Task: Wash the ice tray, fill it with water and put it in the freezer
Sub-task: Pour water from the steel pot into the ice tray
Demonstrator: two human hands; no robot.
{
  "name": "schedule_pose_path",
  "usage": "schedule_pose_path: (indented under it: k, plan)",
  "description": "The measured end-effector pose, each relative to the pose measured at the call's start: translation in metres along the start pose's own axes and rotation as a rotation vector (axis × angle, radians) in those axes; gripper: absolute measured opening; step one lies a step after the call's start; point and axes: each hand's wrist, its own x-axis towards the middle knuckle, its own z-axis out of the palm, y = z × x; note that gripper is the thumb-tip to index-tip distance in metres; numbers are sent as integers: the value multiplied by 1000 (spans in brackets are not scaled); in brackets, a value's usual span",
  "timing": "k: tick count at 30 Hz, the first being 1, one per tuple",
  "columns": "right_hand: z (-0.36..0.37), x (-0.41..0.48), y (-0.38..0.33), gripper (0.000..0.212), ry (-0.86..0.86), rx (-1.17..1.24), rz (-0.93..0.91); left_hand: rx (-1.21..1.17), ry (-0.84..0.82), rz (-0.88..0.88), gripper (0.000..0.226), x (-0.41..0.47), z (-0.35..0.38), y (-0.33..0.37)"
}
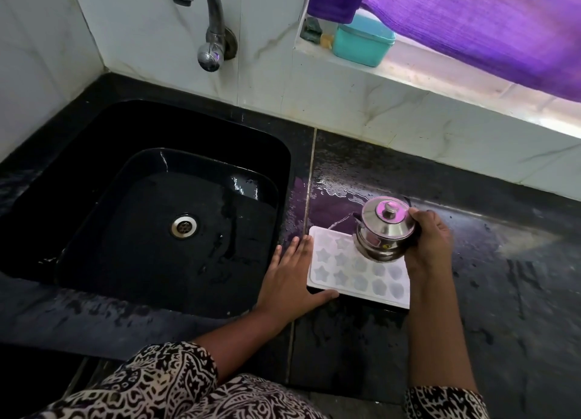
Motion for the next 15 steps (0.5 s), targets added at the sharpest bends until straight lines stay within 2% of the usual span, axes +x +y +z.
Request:
schedule_pose_path:
  k: [5, 15]
  plan:
    - [-8, 4, -6, 50, 16, 69, -10, -4, 5, -1, 114, -1, 0, 1]
    - [-25, -2, -8, 51, 42, 25, -43, 35, -9, 0, 113, -1, 0, 1]
